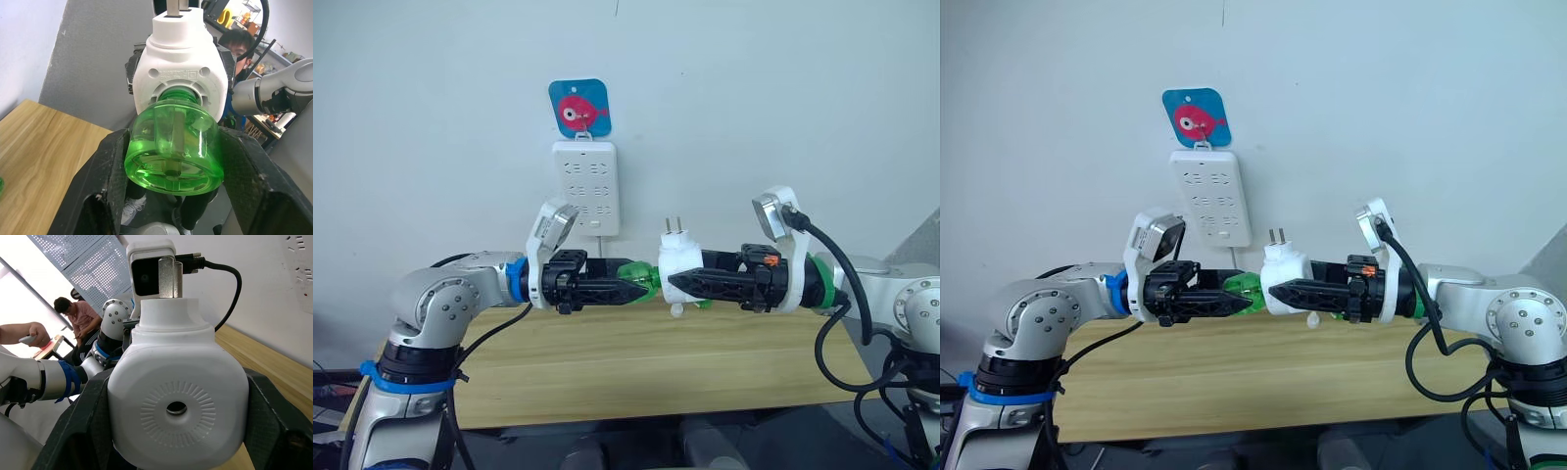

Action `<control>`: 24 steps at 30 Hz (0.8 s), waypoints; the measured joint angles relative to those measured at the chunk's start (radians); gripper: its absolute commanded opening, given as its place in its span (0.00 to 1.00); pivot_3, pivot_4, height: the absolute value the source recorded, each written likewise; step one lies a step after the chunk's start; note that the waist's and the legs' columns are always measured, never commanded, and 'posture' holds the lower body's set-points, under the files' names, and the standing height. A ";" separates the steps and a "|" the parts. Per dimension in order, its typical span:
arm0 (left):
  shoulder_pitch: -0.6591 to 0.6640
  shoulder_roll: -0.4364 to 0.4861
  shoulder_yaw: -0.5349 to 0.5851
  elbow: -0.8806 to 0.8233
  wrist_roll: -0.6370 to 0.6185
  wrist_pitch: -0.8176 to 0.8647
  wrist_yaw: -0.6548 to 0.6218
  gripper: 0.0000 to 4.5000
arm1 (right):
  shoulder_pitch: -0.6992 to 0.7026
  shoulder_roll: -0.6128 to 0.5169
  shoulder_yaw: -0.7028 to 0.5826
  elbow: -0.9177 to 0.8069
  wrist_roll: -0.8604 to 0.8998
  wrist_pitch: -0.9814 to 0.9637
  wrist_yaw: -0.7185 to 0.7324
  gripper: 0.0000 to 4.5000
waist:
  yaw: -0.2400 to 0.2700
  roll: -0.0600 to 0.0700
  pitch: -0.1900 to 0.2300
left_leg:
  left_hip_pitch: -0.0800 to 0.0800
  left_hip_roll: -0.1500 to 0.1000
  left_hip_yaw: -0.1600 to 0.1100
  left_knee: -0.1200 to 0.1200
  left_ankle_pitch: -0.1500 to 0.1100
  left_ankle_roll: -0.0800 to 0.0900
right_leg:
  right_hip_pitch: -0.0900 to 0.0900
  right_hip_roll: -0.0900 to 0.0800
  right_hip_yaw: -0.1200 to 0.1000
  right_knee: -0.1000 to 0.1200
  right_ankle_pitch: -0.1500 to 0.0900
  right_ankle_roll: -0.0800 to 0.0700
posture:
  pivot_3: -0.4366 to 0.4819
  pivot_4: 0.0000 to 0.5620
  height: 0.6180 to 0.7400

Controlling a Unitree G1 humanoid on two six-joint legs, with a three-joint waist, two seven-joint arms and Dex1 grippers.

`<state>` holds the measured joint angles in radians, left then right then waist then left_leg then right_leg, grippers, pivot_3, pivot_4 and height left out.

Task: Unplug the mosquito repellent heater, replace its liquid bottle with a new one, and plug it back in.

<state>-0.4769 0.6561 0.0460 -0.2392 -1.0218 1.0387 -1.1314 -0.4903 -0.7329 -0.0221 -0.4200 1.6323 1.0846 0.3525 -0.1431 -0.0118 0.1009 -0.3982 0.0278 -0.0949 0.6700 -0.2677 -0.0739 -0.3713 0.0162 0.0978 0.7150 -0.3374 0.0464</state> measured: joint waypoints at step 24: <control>-0.126 0.043 -0.035 0.061 -0.016 0.079 -0.031 0.53 | -0.059 -0.012 0.005 -0.031 -0.120 -0.007 0.081 0.66 | -0.001 0.000 -0.001 | 0.000 0.000 0.000 0.000 0.000 0.000 | 0.000 0.000 0.000 0.000 0.000 0.000 | 0.33 0.02 1.00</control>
<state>-0.6034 0.6995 0.0107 -0.1778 -1.0375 1.1175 -1.1628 -0.5497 -0.7452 -0.0175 -0.4508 1.5126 1.0773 0.4339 -0.1443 -0.0117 0.0996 -0.3981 0.0277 -0.0949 0.6704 -0.2676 -0.0741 -0.3713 0.0163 0.0977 0.7152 -0.3374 0.0464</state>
